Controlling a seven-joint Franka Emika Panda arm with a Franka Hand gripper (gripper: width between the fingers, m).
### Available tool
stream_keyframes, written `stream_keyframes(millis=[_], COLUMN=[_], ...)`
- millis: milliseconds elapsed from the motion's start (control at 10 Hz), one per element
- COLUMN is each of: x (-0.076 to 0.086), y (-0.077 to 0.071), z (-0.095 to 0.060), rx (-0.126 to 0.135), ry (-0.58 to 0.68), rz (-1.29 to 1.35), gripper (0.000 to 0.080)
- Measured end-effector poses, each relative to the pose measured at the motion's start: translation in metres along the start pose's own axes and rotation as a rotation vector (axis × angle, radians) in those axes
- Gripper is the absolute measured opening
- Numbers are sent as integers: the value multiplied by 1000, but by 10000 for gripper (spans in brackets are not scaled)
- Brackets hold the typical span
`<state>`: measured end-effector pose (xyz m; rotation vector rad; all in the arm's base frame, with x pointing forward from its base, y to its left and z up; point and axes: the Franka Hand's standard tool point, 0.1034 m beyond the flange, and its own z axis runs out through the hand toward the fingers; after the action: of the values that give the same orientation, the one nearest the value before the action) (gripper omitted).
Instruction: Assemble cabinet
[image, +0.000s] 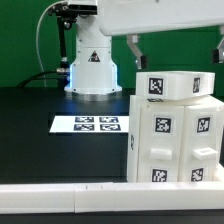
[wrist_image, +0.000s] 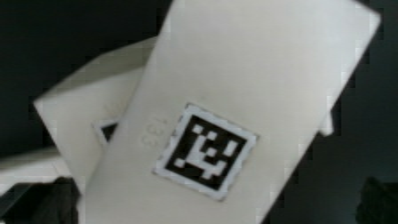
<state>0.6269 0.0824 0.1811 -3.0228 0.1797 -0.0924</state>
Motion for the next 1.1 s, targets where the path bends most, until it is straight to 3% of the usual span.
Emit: stream_keyframes(millis=[200,300,600,1000,1100], x=[0,1,1,1,3], y=[1,1,-17,-14,-9], z=[0,-1,-5,-3,-1], rx=[0,-16,-99,-98,-115], ry=[0,2,-19,-33,-60], rz=[-108,-247,-801,-1006,-1237], gripper=[795,795,795,795,795])
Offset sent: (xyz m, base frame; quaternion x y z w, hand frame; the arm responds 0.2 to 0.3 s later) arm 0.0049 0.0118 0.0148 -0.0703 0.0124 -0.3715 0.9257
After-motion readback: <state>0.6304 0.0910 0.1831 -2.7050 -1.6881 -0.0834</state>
